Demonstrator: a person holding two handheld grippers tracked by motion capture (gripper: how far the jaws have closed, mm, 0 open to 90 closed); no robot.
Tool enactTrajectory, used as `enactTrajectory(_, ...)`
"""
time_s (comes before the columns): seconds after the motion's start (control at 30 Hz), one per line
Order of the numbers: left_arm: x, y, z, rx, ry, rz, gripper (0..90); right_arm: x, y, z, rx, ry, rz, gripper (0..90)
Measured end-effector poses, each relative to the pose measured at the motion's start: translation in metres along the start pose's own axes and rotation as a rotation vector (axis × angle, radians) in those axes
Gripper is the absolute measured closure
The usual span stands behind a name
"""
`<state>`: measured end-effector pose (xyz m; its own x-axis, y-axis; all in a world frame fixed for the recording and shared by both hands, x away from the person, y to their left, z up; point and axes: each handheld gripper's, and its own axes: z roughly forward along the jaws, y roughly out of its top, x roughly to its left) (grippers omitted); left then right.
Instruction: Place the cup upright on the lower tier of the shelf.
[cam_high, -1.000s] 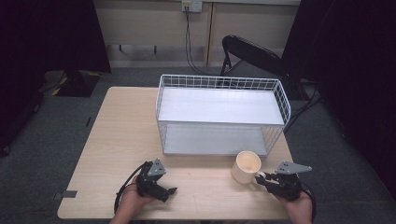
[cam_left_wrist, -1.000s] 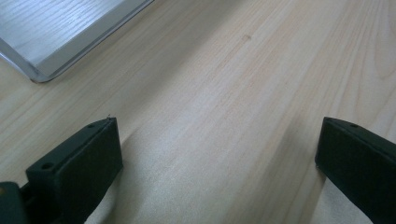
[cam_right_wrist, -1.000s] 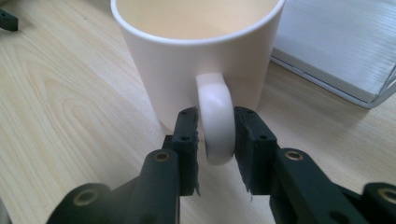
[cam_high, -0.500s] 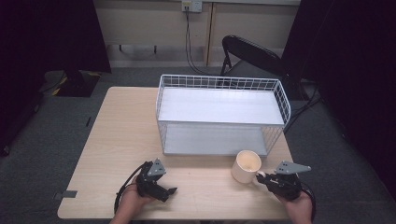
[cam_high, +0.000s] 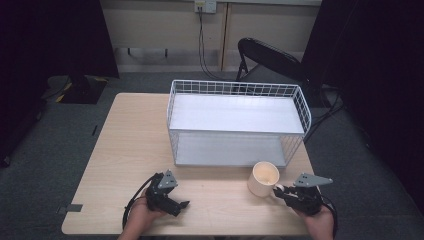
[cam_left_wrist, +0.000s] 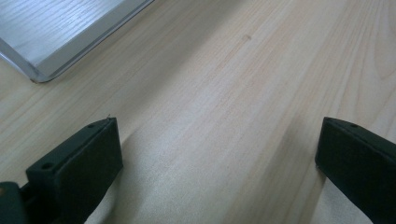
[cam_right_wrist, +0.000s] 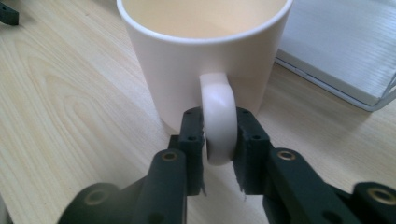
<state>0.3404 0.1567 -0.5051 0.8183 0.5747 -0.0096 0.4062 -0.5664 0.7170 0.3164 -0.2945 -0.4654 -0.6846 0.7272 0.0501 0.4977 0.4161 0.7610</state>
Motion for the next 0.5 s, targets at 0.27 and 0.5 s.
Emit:
enactTrajectory(0.27,0.0,0.0,0.0,0.0,0.0,0.0,0.0,0.003,0.0029,-0.0008,-0.011,0.008,0.016,68.0)
enactTrajectory(0.5,0.0,0.0,0.0,0.0,0.0,0.0,0.0,0.0027,0.0053,-0.0033,-0.032,0.013,0.017,78.2)
